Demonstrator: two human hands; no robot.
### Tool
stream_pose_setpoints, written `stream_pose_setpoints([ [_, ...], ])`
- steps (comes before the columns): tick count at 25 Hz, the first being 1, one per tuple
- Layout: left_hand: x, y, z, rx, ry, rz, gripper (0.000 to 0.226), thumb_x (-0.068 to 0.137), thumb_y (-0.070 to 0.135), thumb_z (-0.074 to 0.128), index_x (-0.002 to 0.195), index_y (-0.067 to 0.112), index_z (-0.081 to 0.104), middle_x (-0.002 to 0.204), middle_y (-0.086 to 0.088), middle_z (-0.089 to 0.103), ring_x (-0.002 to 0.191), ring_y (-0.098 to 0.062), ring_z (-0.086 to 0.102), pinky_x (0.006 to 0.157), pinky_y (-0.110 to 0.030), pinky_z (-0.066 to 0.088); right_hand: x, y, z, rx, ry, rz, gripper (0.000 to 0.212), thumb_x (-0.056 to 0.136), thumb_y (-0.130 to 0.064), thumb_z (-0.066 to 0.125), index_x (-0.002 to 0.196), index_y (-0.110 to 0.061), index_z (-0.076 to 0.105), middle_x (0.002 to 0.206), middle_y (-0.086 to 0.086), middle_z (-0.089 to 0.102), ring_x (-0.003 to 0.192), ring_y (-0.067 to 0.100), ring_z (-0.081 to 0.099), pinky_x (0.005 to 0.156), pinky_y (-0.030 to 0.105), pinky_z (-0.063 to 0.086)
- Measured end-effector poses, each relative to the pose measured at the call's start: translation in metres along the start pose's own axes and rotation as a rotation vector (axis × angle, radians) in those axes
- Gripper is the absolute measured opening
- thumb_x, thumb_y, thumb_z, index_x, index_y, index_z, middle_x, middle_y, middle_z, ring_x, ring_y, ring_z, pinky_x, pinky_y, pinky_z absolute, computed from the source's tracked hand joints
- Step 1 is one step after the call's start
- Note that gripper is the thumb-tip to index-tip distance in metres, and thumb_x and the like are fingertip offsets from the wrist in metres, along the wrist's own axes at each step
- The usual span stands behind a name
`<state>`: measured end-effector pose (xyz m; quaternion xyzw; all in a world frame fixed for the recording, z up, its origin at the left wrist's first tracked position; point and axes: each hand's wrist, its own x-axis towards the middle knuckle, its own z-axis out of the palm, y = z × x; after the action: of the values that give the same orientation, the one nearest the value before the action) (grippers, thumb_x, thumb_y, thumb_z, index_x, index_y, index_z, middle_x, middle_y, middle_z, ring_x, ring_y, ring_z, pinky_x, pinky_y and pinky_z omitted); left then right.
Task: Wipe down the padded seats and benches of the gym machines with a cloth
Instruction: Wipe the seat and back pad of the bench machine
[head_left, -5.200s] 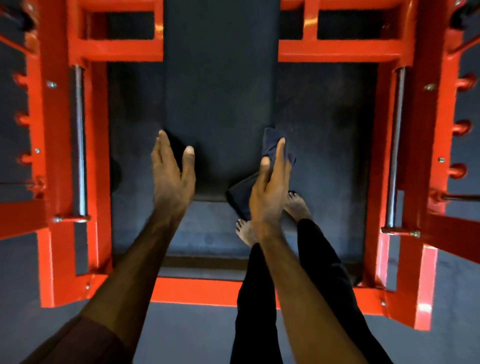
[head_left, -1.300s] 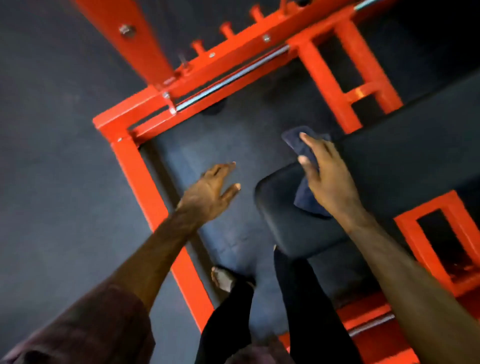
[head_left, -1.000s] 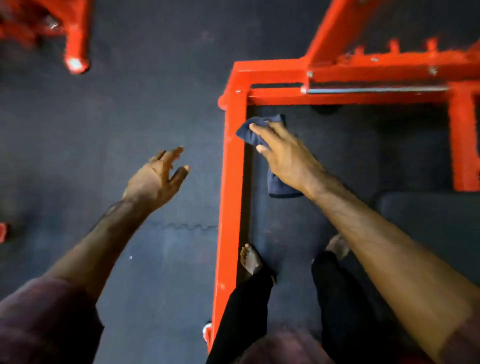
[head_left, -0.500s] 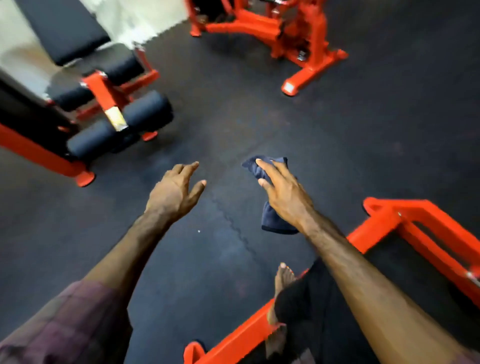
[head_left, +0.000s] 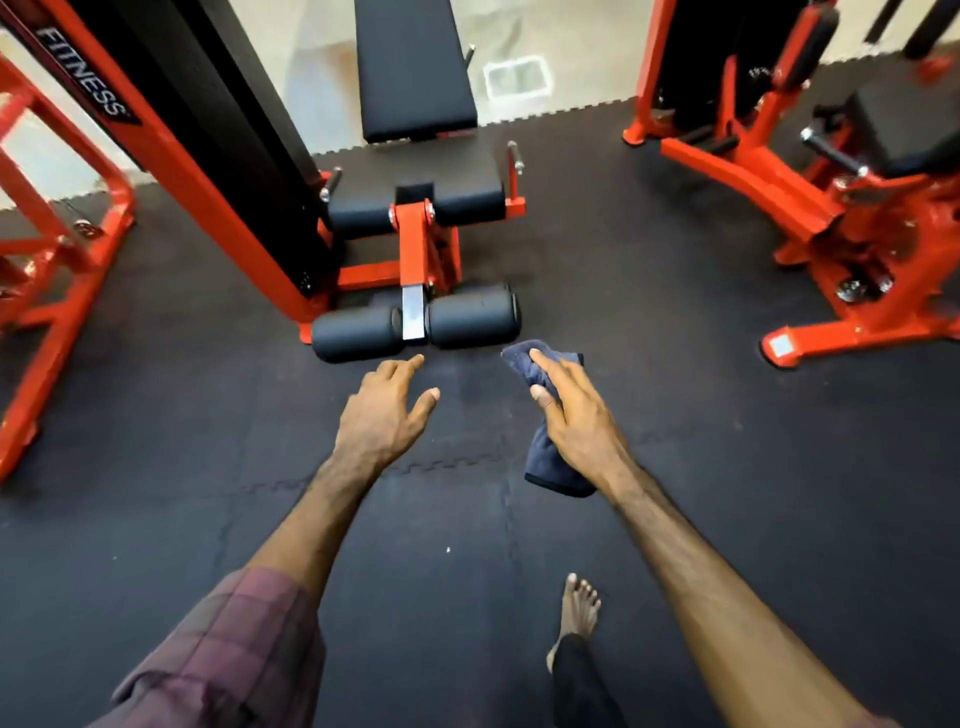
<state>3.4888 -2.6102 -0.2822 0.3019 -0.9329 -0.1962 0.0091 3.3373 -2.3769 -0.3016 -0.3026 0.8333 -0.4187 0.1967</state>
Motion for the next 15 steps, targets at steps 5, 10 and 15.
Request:
stream_pose_setpoints([
  [5, 0.079, 0.014, -0.008, -0.114, 0.074, -0.132, 0.059, 0.102, 0.052, 0.055, 0.153, 0.025, 0.047, 0.144, -0.005, 0.054, 0.134, -0.032, 0.050, 0.101, -0.060, 0.050, 0.114, -0.017, -0.038, -0.163, -0.140, -0.084, 0.050, 0.112, -0.032, 0.046, 0.161, -0.033, 0.039, 0.167, -0.004, 0.032, 0.149, 0.028, 0.039, 0.120, 0.046, 0.034],
  [10, 0.131, 0.001, 0.025, -0.233, 0.101, -0.308, 0.058, 0.102, 0.050, 0.057, 0.153, 0.025, 0.046, 0.145, -0.004, 0.051, 0.134, -0.033, 0.049, 0.103, -0.059, 0.049, 0.215, -0.017, -0.022, -0.260, -0.301, -0.188, 0.050, 0.111, -0.027, 0.049, 0.161, -0.027, 0.040, 0.168, 0.003, 0.031, 0.153, 0.030, 0.034, 0.121, 0.047, 0.032],
  [15, 0.208, -0.023, 0.070, -0.311, 0.088, -0.422, 0.058, 0.101, 0.047, 0.060, 0.153, 0.025, 0.047, 0.148, -0.004, 0.049, 0.133, -0.034, 0.048, 0.104, -0.058, 0.049, 0.334, 0.011, 0.003, -0.326, -0.413, -0.232, 0.050, 0.112, -0.028, 0.048, 0.161, -0.027, 0.039, 0.168, 0.003, 0.031, 0.148, 0.034, 0.040, 0.119, 0.050, 0.035],
])
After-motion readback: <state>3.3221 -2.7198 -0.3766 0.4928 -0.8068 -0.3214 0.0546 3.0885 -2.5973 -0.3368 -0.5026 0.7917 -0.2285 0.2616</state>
